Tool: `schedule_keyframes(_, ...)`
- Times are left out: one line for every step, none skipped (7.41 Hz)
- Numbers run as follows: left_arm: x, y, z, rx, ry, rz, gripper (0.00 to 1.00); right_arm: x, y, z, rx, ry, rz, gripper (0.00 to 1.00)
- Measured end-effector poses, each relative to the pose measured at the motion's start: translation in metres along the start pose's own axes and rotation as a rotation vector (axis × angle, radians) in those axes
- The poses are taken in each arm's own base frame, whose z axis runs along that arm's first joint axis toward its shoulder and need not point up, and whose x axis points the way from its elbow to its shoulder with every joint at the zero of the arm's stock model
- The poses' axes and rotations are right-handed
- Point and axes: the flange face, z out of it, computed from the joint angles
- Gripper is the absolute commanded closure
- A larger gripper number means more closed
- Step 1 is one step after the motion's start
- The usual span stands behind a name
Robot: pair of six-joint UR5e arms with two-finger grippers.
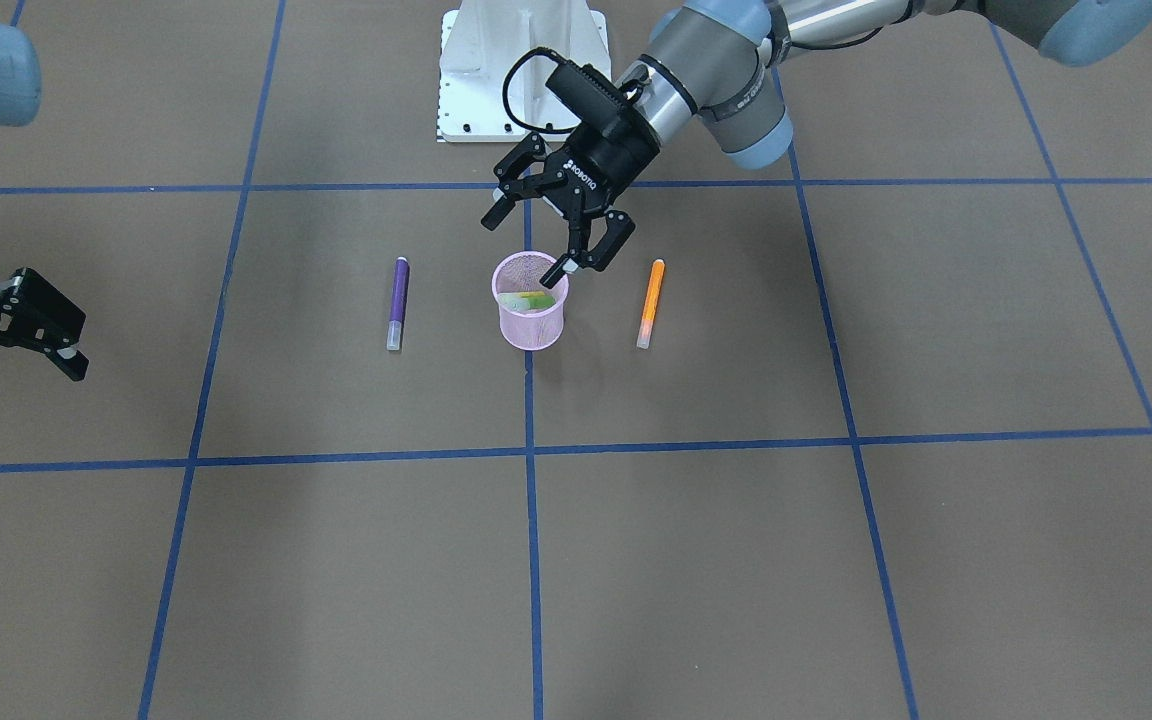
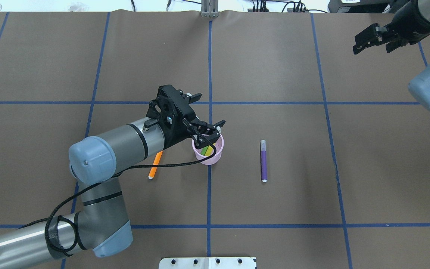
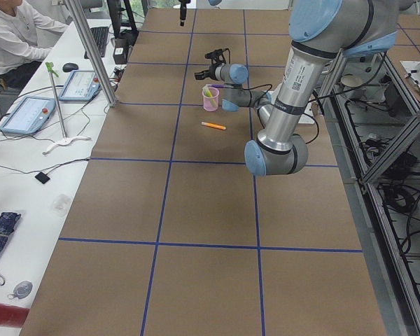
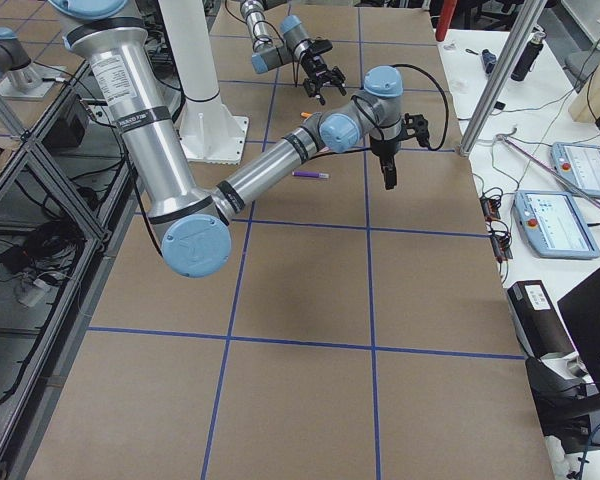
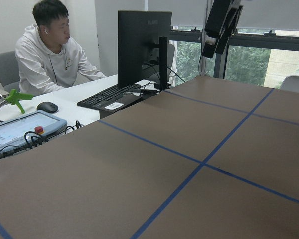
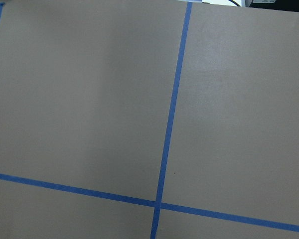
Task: Collect pens into pen holder
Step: 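Lower the green marker into the cup and open the left gripper, then raise the left gripper away while the right gripper moves above the purple marker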
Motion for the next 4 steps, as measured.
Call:
schedule_keyframes(-0.005, -0.017, -0.009, -0.101, -0.052, 0.024, 0.01, -0.009, 0.004, 0.001, 0.003, -0.01, 0.018, 0.0)
schedule_keyframes(-0.012, -0.032, -0.022, -0.209, -0.106, 0.046, 0.01, -0.021, 0.009, 0.008, 0.016, -0.018, 0.033, 0.0)
schedule_keyframes(-0.026, -0.044, -0.037, -0.323, -0.149, 0.058, 0.01, -0.041, 0.018, 0.021, 0.045, -0.016, 0.051, 0.0)
schedule_keyframes(-0.049, -0.052, -0.049, -0.439, -0.172, 0.048, 0.0, -0.065, 0.031, 0.039, 0.079, -0.01, 0.067, 0.0)
